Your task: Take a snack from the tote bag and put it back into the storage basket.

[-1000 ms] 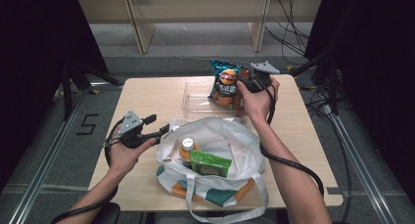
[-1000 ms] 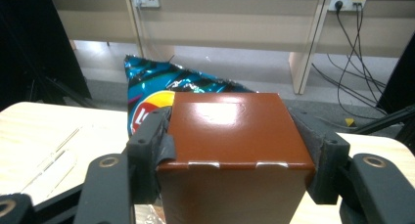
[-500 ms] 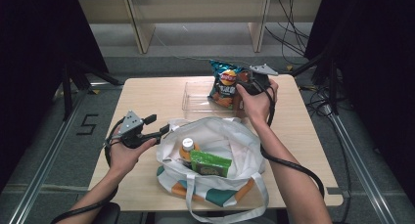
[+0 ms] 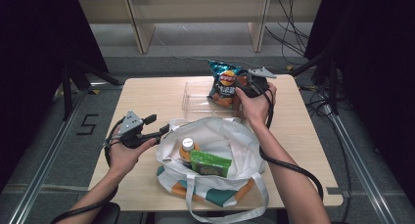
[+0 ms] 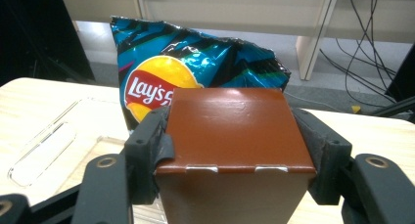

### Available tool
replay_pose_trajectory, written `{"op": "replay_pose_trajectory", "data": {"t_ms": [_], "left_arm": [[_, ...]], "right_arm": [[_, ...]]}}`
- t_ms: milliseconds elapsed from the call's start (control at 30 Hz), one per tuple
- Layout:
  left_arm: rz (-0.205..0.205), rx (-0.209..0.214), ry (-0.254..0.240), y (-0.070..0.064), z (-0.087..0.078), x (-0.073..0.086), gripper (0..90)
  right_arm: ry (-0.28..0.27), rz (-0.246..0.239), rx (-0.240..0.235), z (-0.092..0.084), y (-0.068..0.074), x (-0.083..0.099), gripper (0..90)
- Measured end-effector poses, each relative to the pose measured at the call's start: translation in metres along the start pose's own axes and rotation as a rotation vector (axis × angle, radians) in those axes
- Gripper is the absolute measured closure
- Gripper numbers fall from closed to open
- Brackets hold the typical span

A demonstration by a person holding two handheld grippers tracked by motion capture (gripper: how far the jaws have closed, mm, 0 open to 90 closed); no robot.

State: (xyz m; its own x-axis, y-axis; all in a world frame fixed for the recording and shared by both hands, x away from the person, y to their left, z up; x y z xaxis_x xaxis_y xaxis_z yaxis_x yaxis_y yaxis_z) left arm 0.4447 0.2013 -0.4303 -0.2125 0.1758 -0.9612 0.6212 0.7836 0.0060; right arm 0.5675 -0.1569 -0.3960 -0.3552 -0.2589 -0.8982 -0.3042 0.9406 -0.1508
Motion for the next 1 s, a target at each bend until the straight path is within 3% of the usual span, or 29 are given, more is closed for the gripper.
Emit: {"op": "replay_pose_trajectory", "data": {"t_ms": [367,433,467,633,700,867,933,1000], "left_arm": [[0.0,0.001,0.002,-0.001,0.0,0.0,33.7],[0.0,0.001,0.002,-0.001,0.001,0.0,33.8],[-0.002,0.008,-0.012,0.0,0.002,0.0,33.7],[0.001,0.0,0.002,0.0,0.0,0.0,33.7],[0.002,0.0,0.003,0.0,0.0,0.0,33.7],[0.002,-0.001,0.005,-0.001,0.001,0.001,33.8],[0.002,0.0,0.005,-0.001,0.0,0.001,33.8],[0.002,0.0,0.005,-0.001,0.0,0.001,33.8]], "right_arm": [[-0.023,-0.009,-0.054,-0.008,-0.004,-0.005,25.1],[-0.031,-0.032,-0.07,-0.011,-0.004,-0.006,24.8],[-0.03,-0.013,-0.072,-0.013,-0.002,-0.007,24.6],[-0.049,-0.036,-0.098,-0.023,-0.008,-0.009,24.3],[-0.045,-0.011,-0.12,-0.029,-0.008,-0.01,24.5],[-0.056,-0.016,-0.135,-0.041,-0.01,-0.01,25.0],[-0.056,0.008,-0.136,-0.047,-0.011,-0.011,25.2],[-0.061,-0.007,-0.137,-0.05,-0.013,-0.01,25.4]]}}
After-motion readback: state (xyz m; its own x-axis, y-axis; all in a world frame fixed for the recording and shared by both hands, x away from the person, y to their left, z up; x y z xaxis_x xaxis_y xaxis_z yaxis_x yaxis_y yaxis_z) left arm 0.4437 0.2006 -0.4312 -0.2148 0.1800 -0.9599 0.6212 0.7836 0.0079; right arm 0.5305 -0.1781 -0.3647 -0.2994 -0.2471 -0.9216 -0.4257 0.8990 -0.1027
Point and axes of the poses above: each handheld gripper's, and its own axes: z roughly forward along the jaws, x roughly out of its underside, y roughly to its left, the point moved 3 cm from there along z, roughly forward along the jaws, and after that the axes turned 13 degrees about -z, right-handed, at the moved point
